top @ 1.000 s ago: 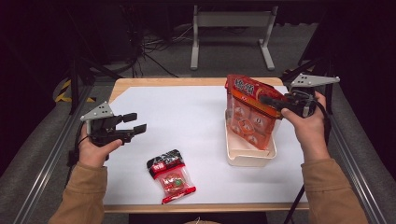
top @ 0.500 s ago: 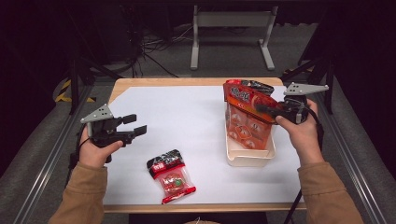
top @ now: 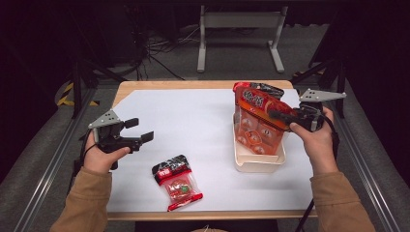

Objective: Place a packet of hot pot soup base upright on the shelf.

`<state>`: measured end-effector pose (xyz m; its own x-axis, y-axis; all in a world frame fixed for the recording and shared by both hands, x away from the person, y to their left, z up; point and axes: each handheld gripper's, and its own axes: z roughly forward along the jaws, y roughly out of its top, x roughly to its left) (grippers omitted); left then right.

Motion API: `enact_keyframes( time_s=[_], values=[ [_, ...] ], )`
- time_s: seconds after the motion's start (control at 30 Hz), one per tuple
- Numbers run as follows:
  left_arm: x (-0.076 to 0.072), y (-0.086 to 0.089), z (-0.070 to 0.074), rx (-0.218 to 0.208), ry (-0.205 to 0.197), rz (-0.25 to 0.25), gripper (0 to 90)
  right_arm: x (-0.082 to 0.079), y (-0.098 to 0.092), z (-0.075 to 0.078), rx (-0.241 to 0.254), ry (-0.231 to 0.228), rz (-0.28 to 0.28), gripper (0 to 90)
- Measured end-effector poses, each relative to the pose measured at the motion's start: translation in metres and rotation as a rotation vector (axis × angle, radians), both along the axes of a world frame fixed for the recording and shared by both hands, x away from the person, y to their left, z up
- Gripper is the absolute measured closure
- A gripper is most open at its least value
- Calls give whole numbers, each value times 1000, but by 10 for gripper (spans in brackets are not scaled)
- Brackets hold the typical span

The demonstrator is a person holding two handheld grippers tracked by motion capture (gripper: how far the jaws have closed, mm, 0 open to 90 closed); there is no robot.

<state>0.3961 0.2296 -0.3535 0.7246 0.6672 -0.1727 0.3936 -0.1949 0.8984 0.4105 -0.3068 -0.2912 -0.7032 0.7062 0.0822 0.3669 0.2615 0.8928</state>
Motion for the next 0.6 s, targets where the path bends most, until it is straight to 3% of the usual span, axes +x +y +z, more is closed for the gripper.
enact_keyframes(
  time_s=[0.2, 0.3, 0.37, 0.6],
  values=[
    [-5, -1, 0, 12, -1, -3, 131, -4, -1, 2, 12, -21, -25, 763],
    [-8, -2, 0, 58, -2, -6, 129, -6, -5, 3, 35, -28, -34, 711],
    [-10, -1, 0, 55, 5, -9, 126, -10, -10, 5, 47, -39, -42, 633],
    [-13, 4, 1, 35, -8, -23, 106, -20, -20, 9, 49, -63, -64, 543]
  ],
)
